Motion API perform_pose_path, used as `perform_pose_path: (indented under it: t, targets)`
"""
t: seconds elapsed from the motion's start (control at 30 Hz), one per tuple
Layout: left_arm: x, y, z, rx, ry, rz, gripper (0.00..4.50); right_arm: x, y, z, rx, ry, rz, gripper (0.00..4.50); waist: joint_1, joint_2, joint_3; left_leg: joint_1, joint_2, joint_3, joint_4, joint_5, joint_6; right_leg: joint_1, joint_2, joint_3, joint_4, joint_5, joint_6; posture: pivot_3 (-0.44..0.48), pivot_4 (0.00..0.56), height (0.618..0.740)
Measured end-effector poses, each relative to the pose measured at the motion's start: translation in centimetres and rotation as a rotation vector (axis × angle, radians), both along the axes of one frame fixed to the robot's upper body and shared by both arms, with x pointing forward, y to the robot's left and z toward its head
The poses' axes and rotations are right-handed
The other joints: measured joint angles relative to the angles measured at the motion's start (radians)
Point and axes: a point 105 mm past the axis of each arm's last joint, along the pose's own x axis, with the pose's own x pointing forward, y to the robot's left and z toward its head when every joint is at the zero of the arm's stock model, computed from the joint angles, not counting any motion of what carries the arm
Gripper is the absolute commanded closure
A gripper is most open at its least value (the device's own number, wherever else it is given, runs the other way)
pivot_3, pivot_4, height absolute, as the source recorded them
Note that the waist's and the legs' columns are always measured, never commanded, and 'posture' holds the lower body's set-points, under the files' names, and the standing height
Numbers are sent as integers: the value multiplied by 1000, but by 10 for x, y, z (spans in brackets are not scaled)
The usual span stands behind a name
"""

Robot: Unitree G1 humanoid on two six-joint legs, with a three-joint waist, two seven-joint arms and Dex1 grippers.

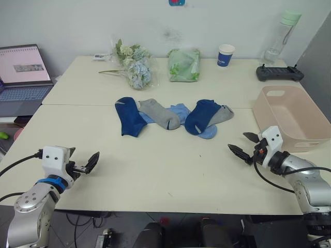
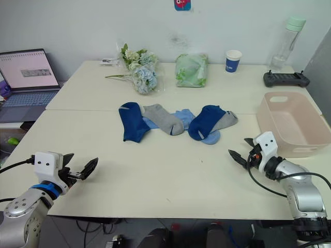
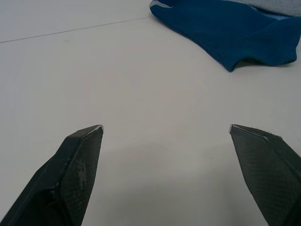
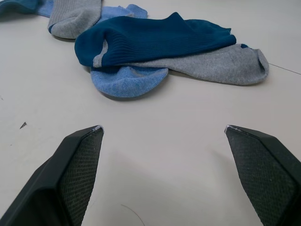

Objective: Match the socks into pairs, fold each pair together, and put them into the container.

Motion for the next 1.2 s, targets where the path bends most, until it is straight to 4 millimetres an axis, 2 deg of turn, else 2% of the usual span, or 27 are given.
perform_pose_path:
  t: [0.23,0.63,0.8,1.03,1.2]
  targets:
    - [-1,3,-2,9,5,22,13,2,-9,-1,-27,-8,-13,62,0,0,0,0,0,0,0,0,0,0,0,0,0,0,0,0,150,740]
    - [-2,3,-1,16,-2,22,13,2,-13,-5,-38,-16,-11,62,0,0,0,0,1,0,0,0,0,0,1,0,0,0,0,0,150,740]
    - [-1,3,-1,9,-6,24,13,5,-24,-5,-36,-16,-40,62,0,0,0,0,1,1,0,0,0,0,1,0,0,1,-1,0,150,740]
    - [-1,3,1,10,-11,25,13,4,-19,-6,-42,-27,-15,62,0,0,0,0,2,1,0,0,0,0,2,0,0,1,-2,0,150,740]
    - [-6,1,4,7,-25,20,13,2,10,8,-56,-55,117,62,-1,0,0,1,3,2,0,0,0,0,3,1,0,1,-3,0,150,740]
